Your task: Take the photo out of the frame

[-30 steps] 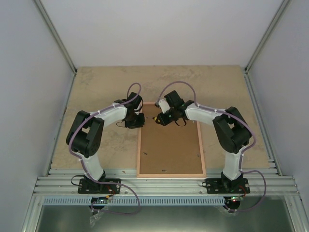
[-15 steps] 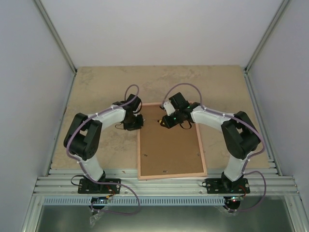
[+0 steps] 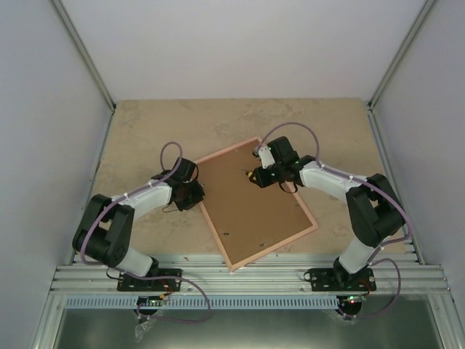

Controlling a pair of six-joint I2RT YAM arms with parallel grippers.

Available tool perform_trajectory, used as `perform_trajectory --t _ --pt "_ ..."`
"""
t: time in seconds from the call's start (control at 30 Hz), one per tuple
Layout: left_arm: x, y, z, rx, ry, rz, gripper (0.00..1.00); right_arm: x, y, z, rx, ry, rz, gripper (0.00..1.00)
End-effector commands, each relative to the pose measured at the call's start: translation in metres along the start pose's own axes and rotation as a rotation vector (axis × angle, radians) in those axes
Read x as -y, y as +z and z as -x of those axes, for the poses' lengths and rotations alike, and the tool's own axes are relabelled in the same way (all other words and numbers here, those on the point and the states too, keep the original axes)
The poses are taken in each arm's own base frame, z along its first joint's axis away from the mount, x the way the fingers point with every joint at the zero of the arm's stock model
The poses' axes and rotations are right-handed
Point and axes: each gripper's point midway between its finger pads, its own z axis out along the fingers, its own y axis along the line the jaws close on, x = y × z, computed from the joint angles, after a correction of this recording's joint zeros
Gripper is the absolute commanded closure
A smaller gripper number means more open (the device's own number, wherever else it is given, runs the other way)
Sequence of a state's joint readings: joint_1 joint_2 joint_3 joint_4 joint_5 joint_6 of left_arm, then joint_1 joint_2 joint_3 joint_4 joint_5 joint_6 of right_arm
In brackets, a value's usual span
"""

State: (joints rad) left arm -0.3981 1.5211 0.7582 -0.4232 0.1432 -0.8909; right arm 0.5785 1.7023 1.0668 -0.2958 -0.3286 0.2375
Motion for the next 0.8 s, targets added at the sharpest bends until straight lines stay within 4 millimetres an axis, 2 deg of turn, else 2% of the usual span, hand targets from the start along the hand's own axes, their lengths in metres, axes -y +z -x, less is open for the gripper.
perform_trajectory --t 0.0,0.13,0.33,0.47,0.63,0.67,0.77 --pt "0.036 -0.015 0.010 0.063 -0.196 -0.243 0.93 -0.001 -0.005 0.004 0.037 0.012 0.020 1.00" --pt "0.033 -0.021 0.009 0.087 -0.217 -0.250 0.85 0.002 -0.006 0.003 0.043 0.021 0.022 1.00" --pt "0.032 -0.019 0.015 0.084 -0.161 -0.197 0.63 0.006 -0.007 0.004 0.053 0.036 0.025 1.00" --pt "0.026 -0.024 0.026 0.112 -0.100 -0.126 0.54 0.009 -0.011 0.005 0.063 0.037 0.020 1.00" --pt "0.029 -0.040 0.061 0.191 0.078 -0.011 0.44 0.011 -0.017 0.006 0.086 0.018 0.007 0.99" --pt "0.038 -0.048 0.073 0.216 0.133 -0.003 0.42 0.012 -0.019 0.007 0.092 0.014 0.003 1.00" --pt "0.052 -0.060 0.104 0.289 0.297 0.078 0.32 0.015 -0.024 0.009 0.108 0.008 -0.013 1.00"
